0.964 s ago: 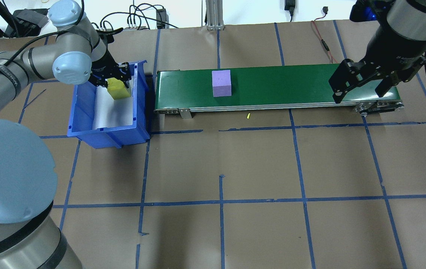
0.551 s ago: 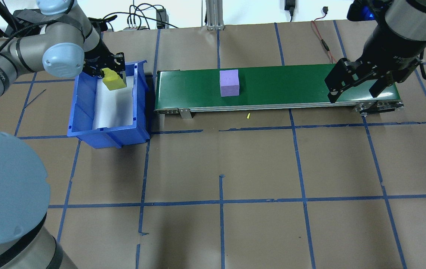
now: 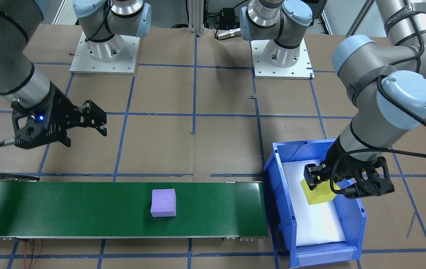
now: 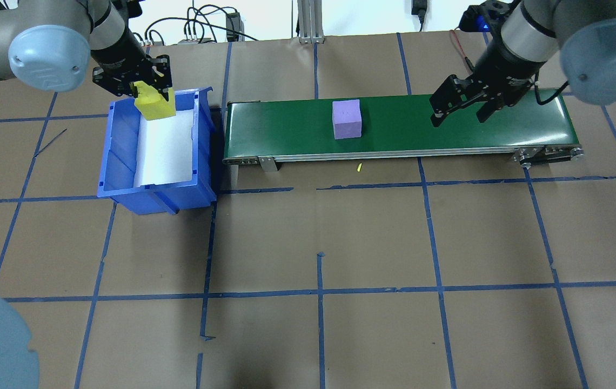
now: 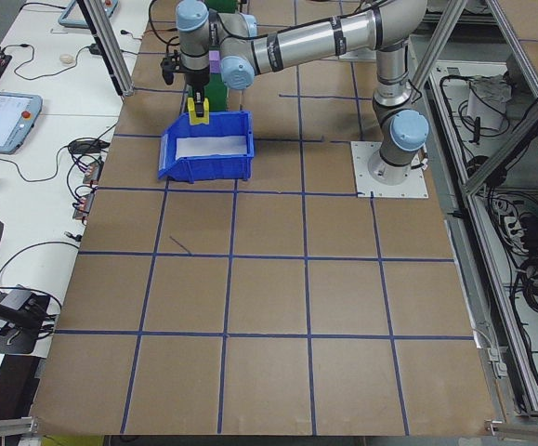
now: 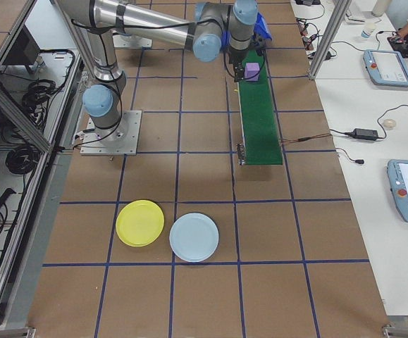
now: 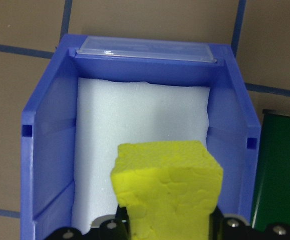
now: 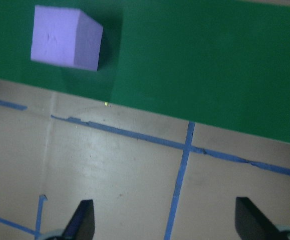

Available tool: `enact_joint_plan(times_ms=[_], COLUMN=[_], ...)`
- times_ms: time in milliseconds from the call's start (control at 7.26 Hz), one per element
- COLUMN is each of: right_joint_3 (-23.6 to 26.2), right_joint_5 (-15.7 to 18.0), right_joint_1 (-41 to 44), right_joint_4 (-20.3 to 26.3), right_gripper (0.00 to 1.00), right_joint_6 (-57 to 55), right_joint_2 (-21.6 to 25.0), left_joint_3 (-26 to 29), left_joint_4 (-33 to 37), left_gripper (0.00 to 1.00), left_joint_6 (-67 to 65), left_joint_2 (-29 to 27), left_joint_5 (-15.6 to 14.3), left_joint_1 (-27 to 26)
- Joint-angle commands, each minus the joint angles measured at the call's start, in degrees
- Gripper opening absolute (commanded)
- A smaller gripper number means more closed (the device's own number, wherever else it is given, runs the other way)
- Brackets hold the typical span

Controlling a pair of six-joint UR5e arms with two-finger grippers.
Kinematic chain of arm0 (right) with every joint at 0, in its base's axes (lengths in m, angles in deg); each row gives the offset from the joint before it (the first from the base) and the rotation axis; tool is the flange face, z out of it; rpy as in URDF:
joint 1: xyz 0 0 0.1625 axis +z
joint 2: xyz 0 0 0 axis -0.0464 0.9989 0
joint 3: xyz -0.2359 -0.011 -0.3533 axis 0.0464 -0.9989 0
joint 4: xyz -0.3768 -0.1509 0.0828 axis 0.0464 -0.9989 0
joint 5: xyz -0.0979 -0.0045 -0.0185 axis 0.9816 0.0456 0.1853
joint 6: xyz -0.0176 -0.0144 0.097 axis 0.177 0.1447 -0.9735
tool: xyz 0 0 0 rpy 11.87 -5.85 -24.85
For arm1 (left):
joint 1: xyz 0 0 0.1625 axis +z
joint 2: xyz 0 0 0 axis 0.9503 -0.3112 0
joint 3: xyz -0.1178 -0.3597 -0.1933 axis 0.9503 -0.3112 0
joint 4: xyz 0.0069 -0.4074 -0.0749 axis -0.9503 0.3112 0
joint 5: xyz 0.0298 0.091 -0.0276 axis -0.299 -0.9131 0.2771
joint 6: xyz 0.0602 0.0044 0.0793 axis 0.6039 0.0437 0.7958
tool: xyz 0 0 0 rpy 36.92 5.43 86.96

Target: Move block left to right into plate

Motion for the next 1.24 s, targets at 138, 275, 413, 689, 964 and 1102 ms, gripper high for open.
enact_joint_plan(times_ms=[138,275,413,689,964,1102], right_joint_3=[-3.9,-4.1,-4.2,-4.3,-4.1,-4.1], right_joint_5=[-6.7,-6.8,-7.0,-9.8,-9.8,-9.7], right_joint_1=[0.2,0.2,0.2,0.2,0.2,0.2], right_joint_4=[-11.9,-12.8,-15.0,-15.3,-15.5,-15.5], right_gripper=[1.00,1.00,1.00,1.00,1.00,1.00], right_joint_6=[-7.7,-9.6,-9.7,-11.3,-11.6,-11.6], right_joint_2=[-11.5,-13.2,-14.9,-16.1,-16.3,-16.3], left_joint_3=[-1.0,-1.0,-1.0,-1.0,-1.1,-1.2], left_joint_4=[-0.1,-3.1,-8.2,-11.4,-12.5,-12.5], left_gripper=[0.26,0.26,0.26,0.27,0.40,0.73], left_joint_6=[0.6,0.7,0.4,0.7,0.4,0.1], left_joint_2=[-0.7,-2.7,-5.9,-8.8,-9.5,-9.6], left_joint_5=[4.3,4.5,4.5,4.5,4.4,4.3], left_joint_1=[-6.3,-7.4,-9.2,-9.8,-9.9,-9.9])
